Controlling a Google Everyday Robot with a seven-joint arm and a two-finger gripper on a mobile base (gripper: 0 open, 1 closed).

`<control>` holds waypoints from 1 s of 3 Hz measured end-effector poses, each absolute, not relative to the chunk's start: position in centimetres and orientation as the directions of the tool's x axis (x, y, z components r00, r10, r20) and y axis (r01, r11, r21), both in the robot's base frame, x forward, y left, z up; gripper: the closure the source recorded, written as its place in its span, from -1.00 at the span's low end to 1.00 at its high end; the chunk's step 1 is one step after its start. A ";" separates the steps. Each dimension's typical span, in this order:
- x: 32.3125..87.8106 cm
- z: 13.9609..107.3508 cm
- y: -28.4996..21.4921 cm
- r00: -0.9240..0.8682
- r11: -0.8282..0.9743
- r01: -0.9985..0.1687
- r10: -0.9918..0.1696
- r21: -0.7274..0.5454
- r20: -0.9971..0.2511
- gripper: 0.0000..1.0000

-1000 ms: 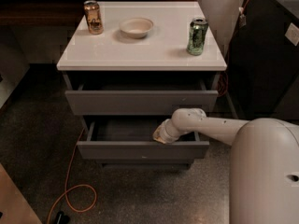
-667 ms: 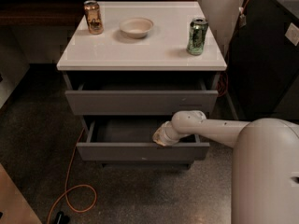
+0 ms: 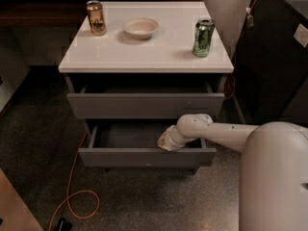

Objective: Place orange can into middle drawer

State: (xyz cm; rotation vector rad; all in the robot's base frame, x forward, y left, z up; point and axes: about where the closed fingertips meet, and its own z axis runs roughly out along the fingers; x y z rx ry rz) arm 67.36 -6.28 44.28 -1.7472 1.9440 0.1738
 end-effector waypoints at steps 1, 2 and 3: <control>67.6 44.4 -6.2 -0.036 0.163 -0.955 -0.892 -0.247 -0.451 1.00; 67.9 44.3 -6.2 -0.037 0.166 -0.954 -0.892 -0.249 -0.452 1.00; 68.4 44.6 -6.3 -0.040 0.171 -0.952 -0.891 -0.253 -0.452 1.00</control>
Offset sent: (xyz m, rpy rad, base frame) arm 0.0322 -0.0019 -0.0038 0.0000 -0.0452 -0.0290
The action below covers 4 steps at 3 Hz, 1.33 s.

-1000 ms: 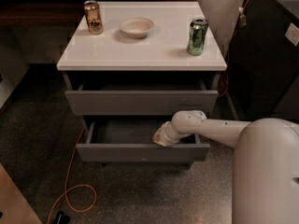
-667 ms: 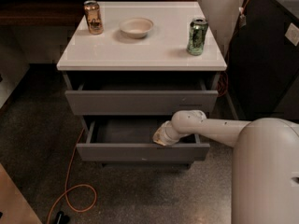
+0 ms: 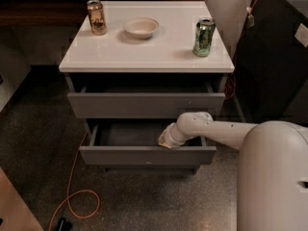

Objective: Place orange can into middle drawer

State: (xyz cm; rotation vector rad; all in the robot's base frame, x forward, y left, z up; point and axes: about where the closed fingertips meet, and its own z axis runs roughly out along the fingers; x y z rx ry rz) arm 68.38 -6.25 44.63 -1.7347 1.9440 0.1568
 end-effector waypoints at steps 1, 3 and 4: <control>69.4 44.3 -6.4 -0.049 0.183 -0.947 -0.894 -0.263 -0.446 0.65; 71.4 44.1 -6.9 -0.073 0.220 -0.932 -0.893 -0.287 -0.445 -0.57; 71.3 43.6 -6.7 -0.075 0.218 -0.933 -0.895 -0.285 -0.440 -0.17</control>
Offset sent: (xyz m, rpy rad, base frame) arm 0.0378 -0.0084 -0.0046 -0.0127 -0.0432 -0.0640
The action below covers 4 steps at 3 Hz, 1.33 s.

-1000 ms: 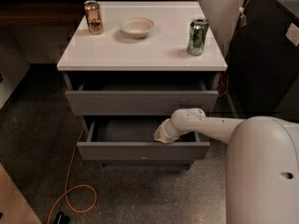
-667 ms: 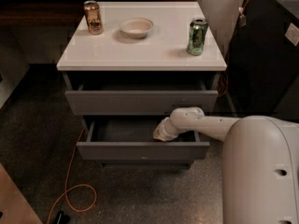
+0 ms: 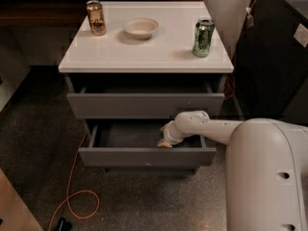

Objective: Place orange can into middle drawer

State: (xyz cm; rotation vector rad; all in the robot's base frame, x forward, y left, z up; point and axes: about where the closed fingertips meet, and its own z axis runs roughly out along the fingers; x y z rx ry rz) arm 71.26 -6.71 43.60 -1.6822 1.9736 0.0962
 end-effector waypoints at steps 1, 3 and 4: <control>70.4 42.7 -6.2 -0.073 0.209 -0.941 -0.892 -0.264 -0.447 0.45; 67.6 42.3 -5.6 -0.046 0.173 -0.956 -0.885 -0.237 -0.463 1.00; 65.5 42.3 -5.3 -0.023 0.144 -0.964 -0.882 -0.223 -0.470 1.00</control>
Offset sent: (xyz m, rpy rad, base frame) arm -0.0299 0.0091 -0.0168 0.0258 0.0487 0.0431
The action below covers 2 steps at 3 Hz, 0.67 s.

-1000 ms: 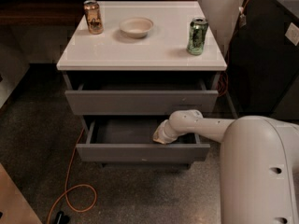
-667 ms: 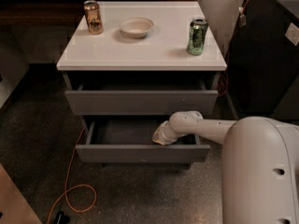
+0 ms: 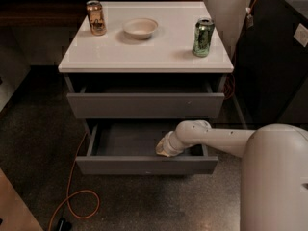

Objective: Place orange can into middle drawer

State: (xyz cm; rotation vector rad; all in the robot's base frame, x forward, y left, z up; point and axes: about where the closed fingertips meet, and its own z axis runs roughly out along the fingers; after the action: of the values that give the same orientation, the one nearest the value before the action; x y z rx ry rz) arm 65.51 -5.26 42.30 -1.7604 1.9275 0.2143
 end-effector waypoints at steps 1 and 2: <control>63.5 42.2 -5.0 -0.006 0.120 -0.971 -0.878 -0.208 -0.478 1.00; 60.4 42.1 -4.9 0.018 0.085 -0.979 -0.868 -0.184 -0.497 1.00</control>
Offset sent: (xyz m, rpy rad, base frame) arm -0.0764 0.0012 0.0012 0.0500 0.0498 0.0978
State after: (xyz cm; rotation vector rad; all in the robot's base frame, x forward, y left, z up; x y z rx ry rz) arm 60.41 -4.89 42.13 -1.8147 1.8818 0.3005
